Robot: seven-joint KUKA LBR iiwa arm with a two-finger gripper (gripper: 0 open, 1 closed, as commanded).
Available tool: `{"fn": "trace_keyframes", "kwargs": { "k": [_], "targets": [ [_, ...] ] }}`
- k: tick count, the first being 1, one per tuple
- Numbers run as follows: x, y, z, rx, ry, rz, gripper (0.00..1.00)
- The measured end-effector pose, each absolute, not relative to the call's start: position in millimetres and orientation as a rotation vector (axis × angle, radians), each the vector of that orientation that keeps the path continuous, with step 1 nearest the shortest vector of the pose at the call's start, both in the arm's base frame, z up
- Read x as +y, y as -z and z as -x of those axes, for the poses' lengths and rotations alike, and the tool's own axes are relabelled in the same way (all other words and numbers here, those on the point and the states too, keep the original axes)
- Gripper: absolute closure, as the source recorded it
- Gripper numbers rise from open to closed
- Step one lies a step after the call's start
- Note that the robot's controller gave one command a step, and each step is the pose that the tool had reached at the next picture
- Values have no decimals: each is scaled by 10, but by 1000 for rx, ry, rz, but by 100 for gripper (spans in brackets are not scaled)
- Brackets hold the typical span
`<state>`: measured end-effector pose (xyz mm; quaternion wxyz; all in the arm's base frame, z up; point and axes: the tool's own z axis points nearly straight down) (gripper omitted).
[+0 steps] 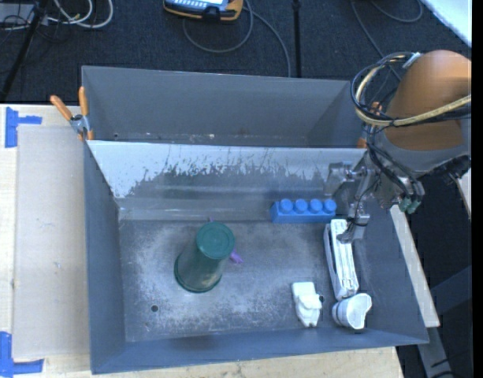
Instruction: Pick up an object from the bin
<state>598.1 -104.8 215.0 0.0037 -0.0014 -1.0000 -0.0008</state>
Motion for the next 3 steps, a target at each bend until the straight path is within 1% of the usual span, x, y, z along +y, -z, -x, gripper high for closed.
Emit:
{"fn": "trace_keyframes", "kwargs": {
  "k": [1,2,3],
  "targets": [
    [-1046,-2199,-5990,-3141,1,2,0],
    [-1044,-2179,-5994,-3145,0,1,0],
    [-1135,-1771,-5876,-3134,4,10,0]
  ]
}}
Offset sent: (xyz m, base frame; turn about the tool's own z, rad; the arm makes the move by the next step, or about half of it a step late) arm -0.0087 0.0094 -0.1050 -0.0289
